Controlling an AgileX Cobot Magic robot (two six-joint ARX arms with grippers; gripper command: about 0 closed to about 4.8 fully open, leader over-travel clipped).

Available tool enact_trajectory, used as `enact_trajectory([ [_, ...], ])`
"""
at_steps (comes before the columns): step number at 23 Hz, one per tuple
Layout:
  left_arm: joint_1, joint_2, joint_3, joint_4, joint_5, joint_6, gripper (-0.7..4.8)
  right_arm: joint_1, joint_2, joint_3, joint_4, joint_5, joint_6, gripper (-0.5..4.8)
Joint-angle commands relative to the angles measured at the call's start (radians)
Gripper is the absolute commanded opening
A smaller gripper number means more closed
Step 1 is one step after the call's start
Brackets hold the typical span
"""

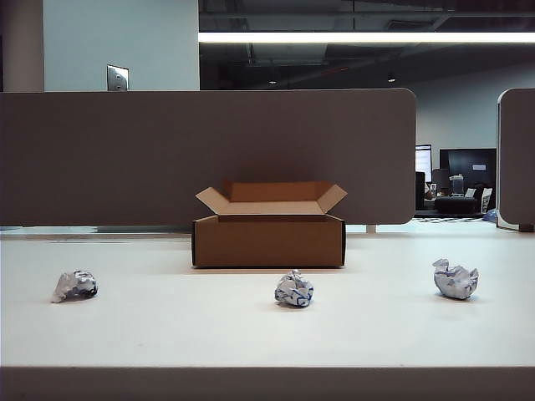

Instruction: Pick up all the paper balls on the table and put them in the paper box.

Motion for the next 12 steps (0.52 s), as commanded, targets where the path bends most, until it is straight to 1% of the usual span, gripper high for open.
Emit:
enact_trajectory([
  [1,0.003,0.001,0.005,0.042,0.004,-0.006,-0.04,0.001,-0.002,-0.005,0.016,-0.002,0.003,-0.01],
  [9,0.003,0.001,0.005,0.041,0.004,-0.007,-0.04,0.002,-0.002,-0.005,0.016,-0.007,0.01,-0.01],
  [11,0.003,0.001,0.01,0.042,0.004,-0.017,-0.04,0.002,-0.002,-0.005,0.021,-0.006,0.041,-0.01],
  [12,0.002,0.001,0.033,0.041,0.004,-0.063,-0.04,0.002,-0.002,0.001,0.039,-0.006,0.123,-0.01],
])
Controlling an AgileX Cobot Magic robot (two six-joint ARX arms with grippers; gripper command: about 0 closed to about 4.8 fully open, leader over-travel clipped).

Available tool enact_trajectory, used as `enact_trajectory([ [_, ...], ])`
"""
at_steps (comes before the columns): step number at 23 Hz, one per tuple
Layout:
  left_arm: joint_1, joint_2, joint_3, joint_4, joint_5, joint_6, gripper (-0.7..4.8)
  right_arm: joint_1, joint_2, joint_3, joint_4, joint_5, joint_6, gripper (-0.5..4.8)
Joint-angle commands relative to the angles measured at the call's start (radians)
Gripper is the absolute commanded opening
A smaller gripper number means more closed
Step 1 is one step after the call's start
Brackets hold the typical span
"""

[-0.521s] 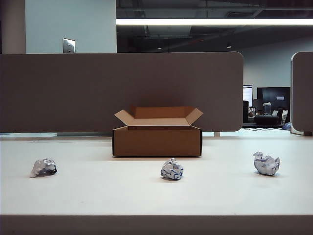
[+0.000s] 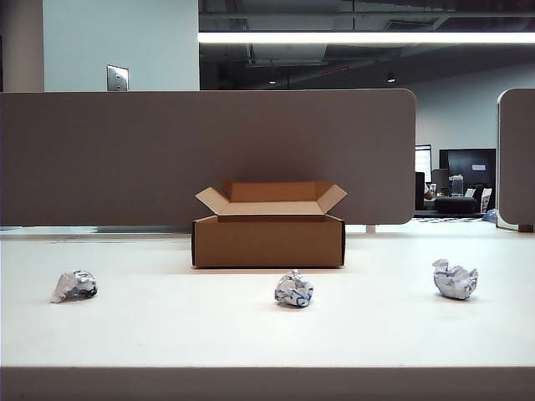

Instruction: Pick up all the paper balls on the table and put them in the paper box.

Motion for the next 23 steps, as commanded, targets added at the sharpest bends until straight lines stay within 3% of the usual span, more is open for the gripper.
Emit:
enact_trajectory([
  [1,0.002,0.001,0.066,0.013,0.004,-0.093,-0.05,0.006,-0.002,0.016,0.062,-0.003,0.149,-0.02],
  [5,0.002,0.003,0.186,-0.044,0.0,-0.088,-0.04,0.02,-0.001,0.094,0.071,0.008,0.15,-0.03],
  [7,0.002,0.042,0.296,-0.15,0.001,-0.088,-0.04,0.021,0.024,0.203,0.045,0.016,0.175,-0.04],
  [11,0.002,0.121,0.393,-0.216,0.069,-0.09,-0.04,0.021,0.14,0.363,-0.045,0.014,0.174,-0.05],
  [16,0.002,0.271,0.492,-0.226,0.174,-0.092,-0.04,0.021,0.431,0.564,-0.089,0.003,0.157,-0.05],
  [19,0.002,0.353,0.515,-0.222,0.185,-0.085,-0.04,0.022,0.571,0.653,-0.092,0.003,0.157,-0.05],
  [23,0.002,0.491,0.52,-0.132,0.222,-0.045,-0.05,0.052,0.739,0.768,-0.142,0.003,0.107,-0.05],
])
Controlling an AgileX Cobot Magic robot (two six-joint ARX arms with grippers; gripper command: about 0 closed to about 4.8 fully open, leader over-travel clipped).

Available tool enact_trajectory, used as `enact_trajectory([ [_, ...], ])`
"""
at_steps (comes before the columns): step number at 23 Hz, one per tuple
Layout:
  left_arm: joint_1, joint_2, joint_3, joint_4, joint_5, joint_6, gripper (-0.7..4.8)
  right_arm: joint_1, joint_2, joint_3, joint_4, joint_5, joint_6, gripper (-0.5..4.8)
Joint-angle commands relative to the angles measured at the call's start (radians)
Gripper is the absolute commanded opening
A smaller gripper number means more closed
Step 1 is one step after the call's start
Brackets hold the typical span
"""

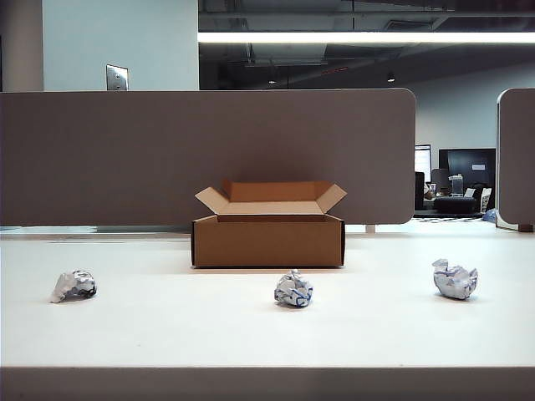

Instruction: Pick up all the paper balls on the table and put them in the paper box.

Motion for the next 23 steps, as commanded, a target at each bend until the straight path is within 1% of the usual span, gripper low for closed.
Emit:
enact_trajectory([
  [1,0.002,0.106,0.012,0.085,0.062,0.049,-0.05,0.03,0.102,0.08,-0.037,-0.002,-0.071,-0.05],
  [2,0.002,0.178,0.035,0.079,0.086,0.076,-0.05,0.053,0.163,0.116,-0.066,-0.002,-0.112,-0.05],
  [4,0.0,0.278,0.074,0.064,0.139,0.085,-0.04,0.085,0.237,0.138,-0.101,-0.003,-0.159,-0.04],
  [6,-0.005,0.341,0.103,0.055,0.15,0.097,-0.04,0.103,0.275,0.139,-0.123,-0.003,-0.169,-0.04],
  [7,-0.007,0.366,0.115,0.052,0.15,0.115,-0.05,0.11,0.297,0.139,-0.137,-0.009,-0.168,-0.04],
  [8,-0.011,0.415,0.143,0.037,0.156,0.15,-0.04,0.129,0.336,0.139,-0.162,-0.023,-0.168,-0.04],
  [9,-0.012,0.456,0.164,0.028,0.183,0.163,-0.04,0.142,0.37,0.139,-0.183,-0.029,-0.167,0.0],
  [11,-0.014,0.509,0.183,0.029,0.199,0.165,-0.02,0.161,0.409,0.139,-0.2,-0.028,-0.167,0.05],
  [12,-0.018,0.535,0.192,0.027,0.199,0.172,0.06,0.171,0.428,0.139,-0.204,-0.028,-0.167,0.3],
  [14,-0.025,0.594,0.215,-0.001,0.203,0.191,0.69,0.189,0.463,0.139,-0.208,-0.027,-0.161,1.25],
  [15,-0.026,0.624,0.227,-0.024,0.206,0.199,1.25,0.198,0.479,0.139,-0.208,-0.027,-0.157,1.65],
  [16,-0.035,0.665,0.24,-0.05,0.206,0.218,1.66,0.213,0.502,0.139,-0.206,-0.027,-0.129,1.87],
  [17,-0.049,0.697,0.242,-0.061,0.205,0.244,1.66,0.226,0.524,0.139,-0.202,-0.027,-0.098,1.91],
  [18,-0.05,0.708,0.243,-0.069,0.206,0.26,1.7,0.227,0.534,0.139,-0.201,-0.028,-0.081,2.07],
  [19,-0.05,0.718,0.243,-0.077,0.206,0.27,1.87,0.227,0.54,0.139,-0.2,-0.027,-0.064,2.39],
  [21,-0.057,0.736,0.243,-0.102,0.208,0.296,2.11,0.227,0.55,0.139,-0.204,-0.028,-0.023,3.26],
  [22,-0.061,0.744,0.243,-0.117,0.2,0.313,2.26,0.227,0.55,0.139,-0.209,-0.027,-0.005,3.55],
  [23,-0.062,0.75,0.242,-0.128,0.201,0.323,2.33,0.226,0.55,0.139,-0.21,-0.027,0.004,3.69],
])
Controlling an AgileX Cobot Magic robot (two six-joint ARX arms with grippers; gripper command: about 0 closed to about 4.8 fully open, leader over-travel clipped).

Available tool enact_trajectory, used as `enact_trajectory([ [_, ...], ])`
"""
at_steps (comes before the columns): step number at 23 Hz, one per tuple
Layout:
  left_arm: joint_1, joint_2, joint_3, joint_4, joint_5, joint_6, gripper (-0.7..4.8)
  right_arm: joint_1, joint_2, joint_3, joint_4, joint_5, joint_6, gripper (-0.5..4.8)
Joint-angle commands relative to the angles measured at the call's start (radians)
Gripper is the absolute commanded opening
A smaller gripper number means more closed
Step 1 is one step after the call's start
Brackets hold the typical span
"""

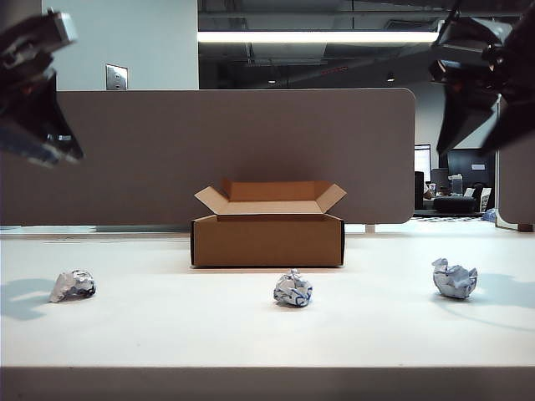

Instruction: Pick up all the paper balls on the table and put them in the paper box.

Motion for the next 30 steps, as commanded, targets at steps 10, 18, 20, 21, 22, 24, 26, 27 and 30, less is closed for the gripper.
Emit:
enact_trajectory([
  [10,-0.035,0.156,0.007,-0.056,-0.001,-0.019,2.47,0.001,0.085,0.008,-0.049,0.001,0.205,4.24],
  [18,-0.035,0.227,0.007,-0.086,-0.006,-0.022,2.93,0.002,0.12,0.008,-0.061,0.001,0.205,4.24],
  [20,-0.036,0.232,0.007,-0.077,-0.025,-0.021,3.56,0.011,0.125,0.008,-0.055,0.005,0.204,4.24],
  [21,-0.036,0.232,0.007,-0.065,-0.031,-0.021,3.56,0.012,0.126,0.008,-0.054,0.005,0.199,4.24],
  [22,-0.036,0.232,0.007,-0.057,-0.031,-0.021,3.56,0.013,0.126,0.008,-0.053,0.006,0.197,4.24],
  [24,-0.036,0.233,0.007,-0.045,-0.031,-0.021,3.55,0.013,0.126,0.008,-0.053,0.006,0.197,4.24],
  [26,-0.036,0.233,0.007,-0.041,-0.031,-0.021,3.54,0.013,0.127,0.008,-0.053,0.014,0.198,4.24],
  [27,-0.044,0.237,0.007,-0.039,-0.033,-0.021,3.53,0.013,0.132,0.008,-0.052,0.035,0.197,4.24],
  [30,-0.071,0.267,0.007,-0.039,-0.048,-0.016,3.53,0.013,0.156,0.008,-0.053,0.035,0.198,4.24],
])
